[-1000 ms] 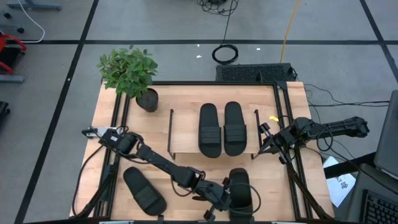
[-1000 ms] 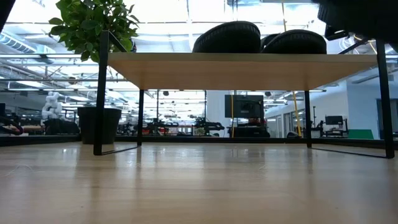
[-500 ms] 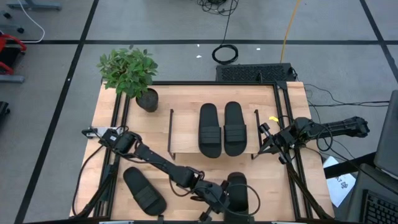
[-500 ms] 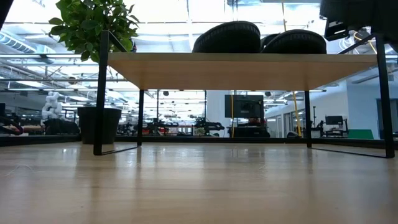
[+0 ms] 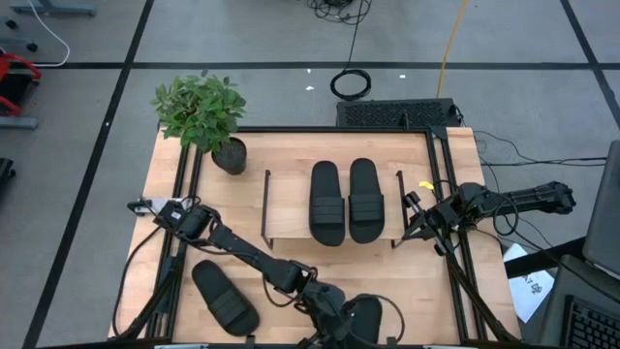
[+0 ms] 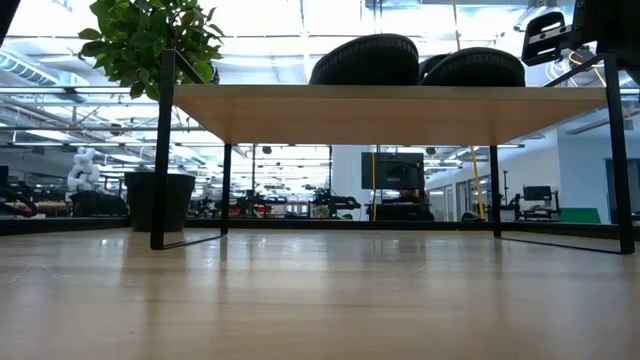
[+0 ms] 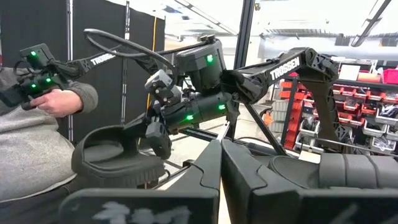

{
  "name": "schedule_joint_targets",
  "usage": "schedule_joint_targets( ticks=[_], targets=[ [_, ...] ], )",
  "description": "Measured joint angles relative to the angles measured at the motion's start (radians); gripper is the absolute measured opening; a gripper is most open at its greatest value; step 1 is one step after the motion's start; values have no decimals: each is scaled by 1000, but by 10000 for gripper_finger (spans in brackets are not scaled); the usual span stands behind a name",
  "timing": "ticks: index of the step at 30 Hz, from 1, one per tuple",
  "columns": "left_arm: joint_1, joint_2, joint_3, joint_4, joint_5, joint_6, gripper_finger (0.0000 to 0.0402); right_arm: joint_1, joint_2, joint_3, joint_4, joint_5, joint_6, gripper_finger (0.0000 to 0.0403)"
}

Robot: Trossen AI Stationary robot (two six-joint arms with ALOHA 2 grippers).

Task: Pick and place slides into the shelf
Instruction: Put the black slide under the shelf

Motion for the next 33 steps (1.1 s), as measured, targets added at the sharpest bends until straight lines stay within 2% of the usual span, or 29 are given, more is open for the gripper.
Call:
schedule_joint_targets(
  ticks=[3,8,23,33],
  targets=[
    [30,0,0,32,19,-54,0,0,0,0,0,0,2,0],
    [55,0,0,42,-28,-83,0,0,0,0,0,0,3,0],
    [5,-1,-21,-48,-113,-37,0,0,0,0,0,0,6,0],
    [-2,12,-21,4,-96,-104,0,0,0,0,0,0,3,0]
  ],
)
